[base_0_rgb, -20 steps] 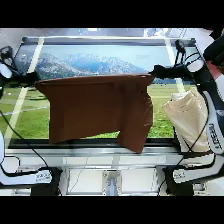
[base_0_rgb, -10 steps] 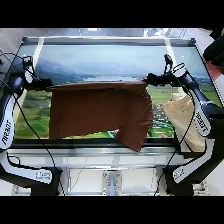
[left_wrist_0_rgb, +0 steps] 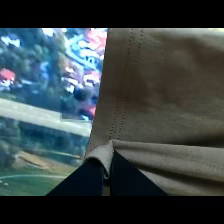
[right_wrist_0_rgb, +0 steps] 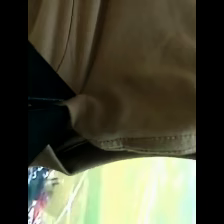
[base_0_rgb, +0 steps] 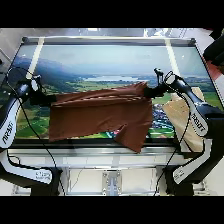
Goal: Fold the shirts.
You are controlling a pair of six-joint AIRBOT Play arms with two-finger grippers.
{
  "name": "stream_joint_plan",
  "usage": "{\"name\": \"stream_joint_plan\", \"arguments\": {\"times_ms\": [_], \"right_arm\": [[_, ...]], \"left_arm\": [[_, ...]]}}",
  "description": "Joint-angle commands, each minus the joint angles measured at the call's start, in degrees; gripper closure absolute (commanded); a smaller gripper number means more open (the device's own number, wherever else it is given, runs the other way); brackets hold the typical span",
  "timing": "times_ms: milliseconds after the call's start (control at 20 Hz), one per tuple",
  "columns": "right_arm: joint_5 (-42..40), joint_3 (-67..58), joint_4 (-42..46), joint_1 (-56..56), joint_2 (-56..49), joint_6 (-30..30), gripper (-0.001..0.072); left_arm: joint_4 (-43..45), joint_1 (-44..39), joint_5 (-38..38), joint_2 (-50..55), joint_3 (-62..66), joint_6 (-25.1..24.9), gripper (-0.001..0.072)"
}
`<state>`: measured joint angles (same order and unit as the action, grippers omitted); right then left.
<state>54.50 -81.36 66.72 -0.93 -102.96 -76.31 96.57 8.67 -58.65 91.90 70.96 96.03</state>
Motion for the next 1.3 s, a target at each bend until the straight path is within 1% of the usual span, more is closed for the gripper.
{"name": "stream_joint_plan", "arguments": {"times_ms": [0, 50, 100, 150, 200, 250, 400, 550, 650, 700, 800, 850, 900, 950, 1000, 1100, 1250], "right_arm": [[1.55, 0.42, 3.74, -0.11, -0.07, -1.66, 0.0696], [1.88, 0.42, 3.54, -0.11, -0.07, -1.68, 0.0694], [2.45, 0.39, 2.67, -0.11, 0.11, -1.68, 0.0642], [3.26, 0.35, 1.40, -0.11, 0.57, -1.66, 0.0475], [4.96, -0.26, 0.79, -0.11, 1.40, -1.64, 0.0307], [7.30, -1.40, 0.98, -0.11, 2.71, -1.57, 0.0285], [13.60, -5.70, 5.46, -0.17, 9.70, -1.36, 0.0286], [18.16, -7.23, 12.76, -1.68, 20.37, -1.33, 0.0286], [23.93, -5.03, 13.05, -4.83, 25.88, -1.29, 0.0286], [26.29, -1.33, 12.15, -6.71, 28.33, -1.22, 0.0286], [24.92, 10.64, 8.59, -9.68, 33.33, -1.11, 0.0286], [21.99, 18.08, 6.23, -10.78, 36.11, -1.11, 0.0286], [18.71, 24.90, 3.87, -11.47, 38.62, -0.94, 0.0286], [15.87, 30.10, 2.36, -11.72, 40.59, -0.94, 0.0286], [13.14, 34.38, 1.07, -11.69, 42.27, -0.76, 0.0286], [10.36, 38.91, -1.81, -11.69, 44.06, -0.48, 0.0286], [8.61, 39.56, -4.94, -11.69, 44.26, 1.27, 0.0286]], "left_arm": [[0.26, 0.00, -1.05, 0.04, -1.36, 0.00, 0.0696], [0.22, 0.00, -1.60, 0.04, -1.33, 0.02, 0.0696], [-0.44, 0.00, -2.73, 0.00, -1.33, 0.00, 0.0681], [-0.59, 0.00, -3.82, -0.24, -1.33, -0.02, 0.0530], [-0.57, 0.00, -4.66, -0.98, -1.33, -0.02, 0.0219], [-0.55, 0.02, -4.68, -2.45, -1.33, -0.02, 0.0082], [-0.59, 0.11, -5.07, -10.58, -1.31, 0.00, 0.0090], [-0.15, 0.52, -9.81, -22.71, -2.69, 0.00, 0.0089], [0.42, 2.32, -9.81, -31.89, -10.40, 0.87, 0.0089], [0.31, 3.82, -10.03, -36.46, -16.92, 3.13, 0.0089], [-0.20, 6.82, -11.41, -44.04, -29.79, 7.21, 0.0090], [-2.05, 8.85, -12.24, -47.43, -35.76, 9.16, 0.0092], [-5.40, 11.34, -13.55, -49.79, -40.00, 9.99, 0.0104], [-10.56, 14.71, -15.06, -51.49, -43.56, 10.23, 0.0110], [-15.63, 18.12, -16.02, -52.19, -45.92, 9.77, 0.0109], [-24.50, 25.66, -15.39, -51.98, -49.11, 7.50, 0.0109], [-29.92, 36.17, -13.60, -51.60, -51.06, 4.87, 0.0110]]}}
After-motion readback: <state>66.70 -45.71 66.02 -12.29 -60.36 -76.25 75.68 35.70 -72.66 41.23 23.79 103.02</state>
